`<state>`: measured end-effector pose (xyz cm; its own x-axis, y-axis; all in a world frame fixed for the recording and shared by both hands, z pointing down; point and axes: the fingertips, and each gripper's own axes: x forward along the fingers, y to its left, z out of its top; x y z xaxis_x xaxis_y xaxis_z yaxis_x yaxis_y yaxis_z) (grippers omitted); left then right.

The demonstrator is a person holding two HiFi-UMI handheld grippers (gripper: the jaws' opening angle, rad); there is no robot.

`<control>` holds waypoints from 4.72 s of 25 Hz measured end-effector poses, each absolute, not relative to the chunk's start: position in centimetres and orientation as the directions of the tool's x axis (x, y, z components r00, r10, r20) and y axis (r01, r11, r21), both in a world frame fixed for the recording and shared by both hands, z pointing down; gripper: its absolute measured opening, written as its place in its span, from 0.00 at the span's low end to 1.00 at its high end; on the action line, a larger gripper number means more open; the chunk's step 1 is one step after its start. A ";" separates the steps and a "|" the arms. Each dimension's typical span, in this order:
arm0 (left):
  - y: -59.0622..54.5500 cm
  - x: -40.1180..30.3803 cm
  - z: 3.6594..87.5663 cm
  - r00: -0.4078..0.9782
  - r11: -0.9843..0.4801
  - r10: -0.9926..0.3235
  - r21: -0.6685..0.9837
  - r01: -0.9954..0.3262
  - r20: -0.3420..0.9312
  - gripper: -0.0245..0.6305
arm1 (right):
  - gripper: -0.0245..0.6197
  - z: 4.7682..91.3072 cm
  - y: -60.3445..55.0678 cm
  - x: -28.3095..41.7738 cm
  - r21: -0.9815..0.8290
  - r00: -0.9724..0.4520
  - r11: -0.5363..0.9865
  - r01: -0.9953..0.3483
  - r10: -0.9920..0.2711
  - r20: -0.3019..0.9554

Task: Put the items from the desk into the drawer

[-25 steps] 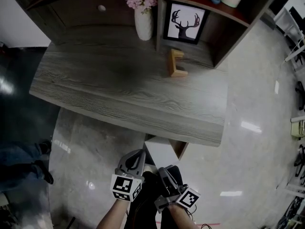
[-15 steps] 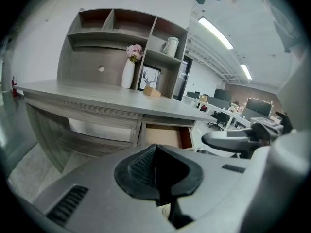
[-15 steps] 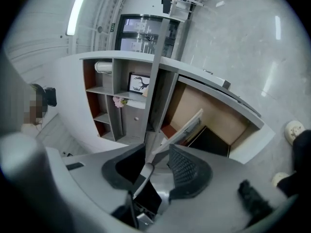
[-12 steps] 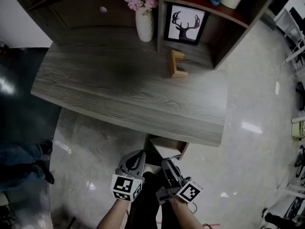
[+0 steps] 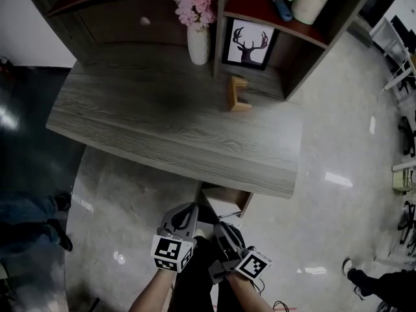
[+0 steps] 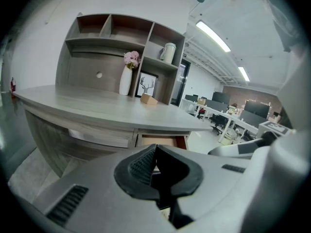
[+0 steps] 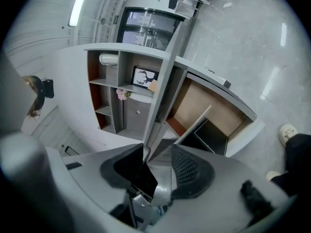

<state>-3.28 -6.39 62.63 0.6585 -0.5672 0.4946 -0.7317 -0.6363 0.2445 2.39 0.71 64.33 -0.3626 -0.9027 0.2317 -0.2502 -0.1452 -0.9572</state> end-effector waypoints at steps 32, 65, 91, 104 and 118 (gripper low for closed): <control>-6.5 0.4 38.4 0.735 -0.707 -0.642 0.203 -0.677 0.216 0.05 | 0.06 38.8 -5.4 6.8 -0.574 -0.328 0.252 -0.779 -0.944 0.030; -16.9 8.1 42.7 0.687 -0.665 -0.661 0.187 -0.723 0.303 0.05 | 0.06 42.6 -17.1 15.0 -0.525 -0.362 0.233 -0.819 -0.919 0.155; -27.3 10.5 49.9 0.576 -0.568 -0.719 0.148 -0.809 0.388 0.06 | 0.06 51.3 -28.9 17.0 -0.518 -0.415 0.199 -0.832 -0.843 0.342; -32.4 10.4 52.7 0.563 -0.562 -0.724 0.131 -0.816 0.399 0.05 | 0.22 56.2 -33.3 15.0 -0.505 -0.428 0.160 -0.848 -0.769 0.474; -32.8 8.8 54.3 0.545 -0.540 -0.725 0.144 -0.829 0.422 0.05 | 0.26 59.9 -34.4 14.3 -0.406 -0.378 0.124 -0.905 -0.674 0.635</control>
<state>8.85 -32.85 54.29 0.5449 -0.7247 0.4218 -0.8293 -0.5400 0.1436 14.27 -34.40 59.91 -0.3775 -0.6742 0.6348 -0.9053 0.1245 -0.4062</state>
